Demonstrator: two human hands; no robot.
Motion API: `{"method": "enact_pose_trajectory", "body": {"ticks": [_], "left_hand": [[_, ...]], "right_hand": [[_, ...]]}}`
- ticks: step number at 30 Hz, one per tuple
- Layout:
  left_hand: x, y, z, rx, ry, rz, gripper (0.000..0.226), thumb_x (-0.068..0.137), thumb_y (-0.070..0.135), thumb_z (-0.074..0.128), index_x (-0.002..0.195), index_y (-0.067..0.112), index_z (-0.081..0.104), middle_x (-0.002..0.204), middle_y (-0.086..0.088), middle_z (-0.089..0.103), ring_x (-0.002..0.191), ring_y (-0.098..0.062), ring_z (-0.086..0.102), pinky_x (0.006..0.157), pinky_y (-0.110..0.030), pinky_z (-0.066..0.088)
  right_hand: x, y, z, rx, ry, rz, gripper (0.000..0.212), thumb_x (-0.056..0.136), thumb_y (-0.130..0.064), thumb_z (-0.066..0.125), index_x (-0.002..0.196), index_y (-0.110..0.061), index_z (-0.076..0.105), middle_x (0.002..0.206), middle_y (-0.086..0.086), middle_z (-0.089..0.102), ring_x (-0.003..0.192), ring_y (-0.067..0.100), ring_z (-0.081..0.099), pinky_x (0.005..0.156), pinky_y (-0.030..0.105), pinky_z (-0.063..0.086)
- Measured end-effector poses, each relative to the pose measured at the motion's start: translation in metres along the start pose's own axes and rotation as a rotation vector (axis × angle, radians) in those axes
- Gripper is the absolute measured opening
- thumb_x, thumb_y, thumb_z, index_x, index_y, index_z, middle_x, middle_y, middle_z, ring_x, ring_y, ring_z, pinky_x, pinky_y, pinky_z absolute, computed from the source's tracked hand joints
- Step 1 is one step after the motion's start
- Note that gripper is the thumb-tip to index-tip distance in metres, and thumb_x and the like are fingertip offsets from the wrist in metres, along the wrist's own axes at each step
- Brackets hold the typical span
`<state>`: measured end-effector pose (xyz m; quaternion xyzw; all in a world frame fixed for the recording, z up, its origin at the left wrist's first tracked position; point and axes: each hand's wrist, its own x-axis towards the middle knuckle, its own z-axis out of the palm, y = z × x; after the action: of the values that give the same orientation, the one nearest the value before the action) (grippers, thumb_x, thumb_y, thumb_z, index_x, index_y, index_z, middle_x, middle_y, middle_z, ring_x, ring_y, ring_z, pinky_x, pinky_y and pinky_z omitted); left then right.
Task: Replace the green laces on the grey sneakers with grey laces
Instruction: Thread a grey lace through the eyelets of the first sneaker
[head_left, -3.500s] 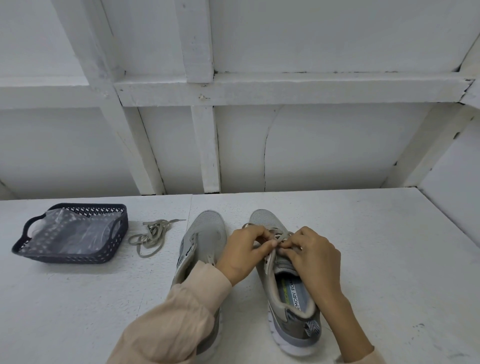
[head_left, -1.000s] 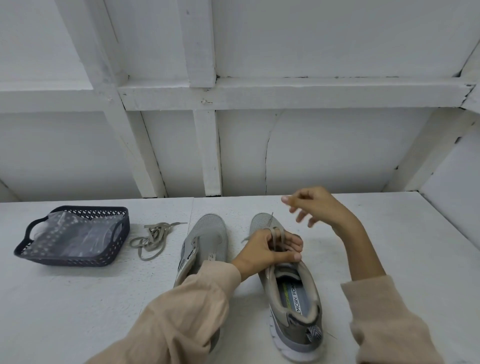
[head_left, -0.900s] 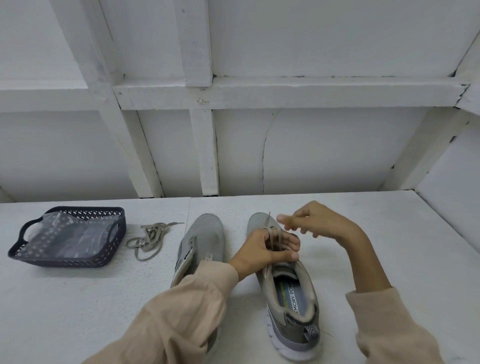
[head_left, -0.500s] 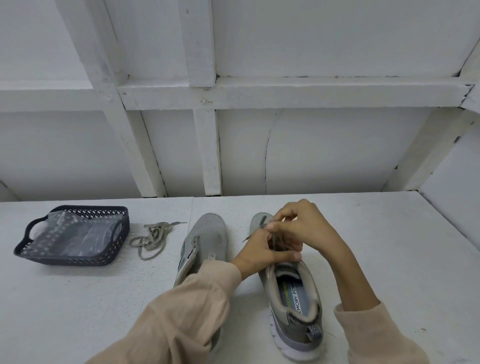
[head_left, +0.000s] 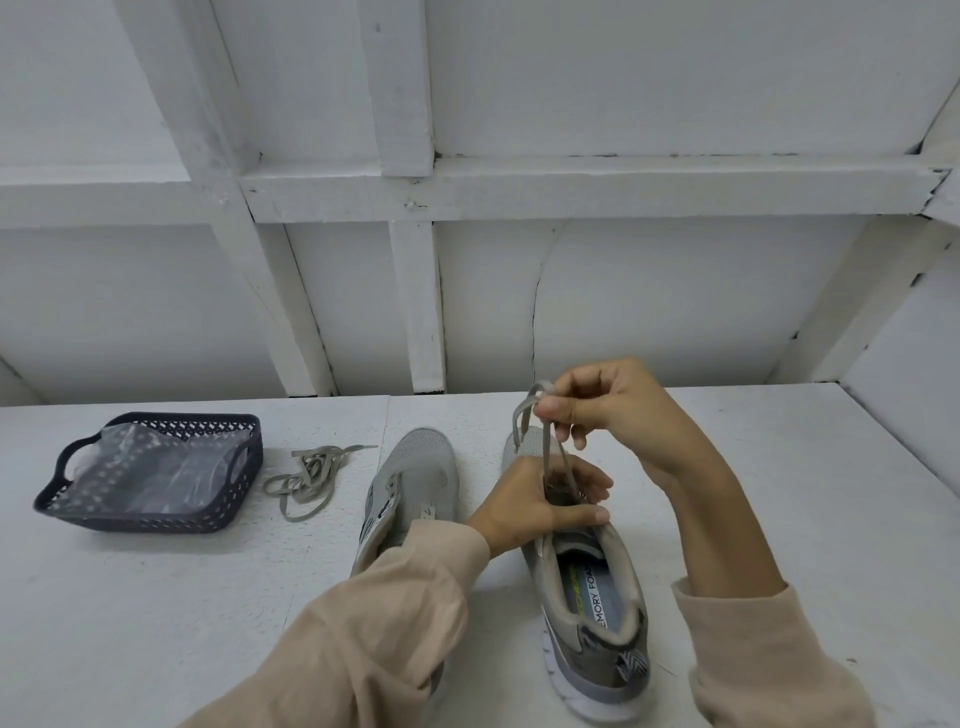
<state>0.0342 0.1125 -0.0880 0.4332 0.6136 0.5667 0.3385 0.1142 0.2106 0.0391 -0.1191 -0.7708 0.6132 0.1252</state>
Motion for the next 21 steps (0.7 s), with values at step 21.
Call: {"method": "enact_pose_trajectory", "body": {"ticks": [21], "left_hand": [[0.002, 0.002, -0.002, -0.019, -0.049, -0.060, 0.034, 0.077, 0.004, 0.080, 0.108, 0.009, 0.067, 0.104, -0.009, 0.070, 0.100, -0.013, 0.066, 0.092, -0.023, 0.051]], "right_hand": [[0.023, -0.012, -0.005, 0.390, 0.016, -0.059, 0.009, 0.073, -0.010, 0.068, 0.080, -0.004, 0.070, 0.071, 0.006, 0.067, 0.054, 0.010, 0.052, 0.050, 0.014, 0.043]]}}
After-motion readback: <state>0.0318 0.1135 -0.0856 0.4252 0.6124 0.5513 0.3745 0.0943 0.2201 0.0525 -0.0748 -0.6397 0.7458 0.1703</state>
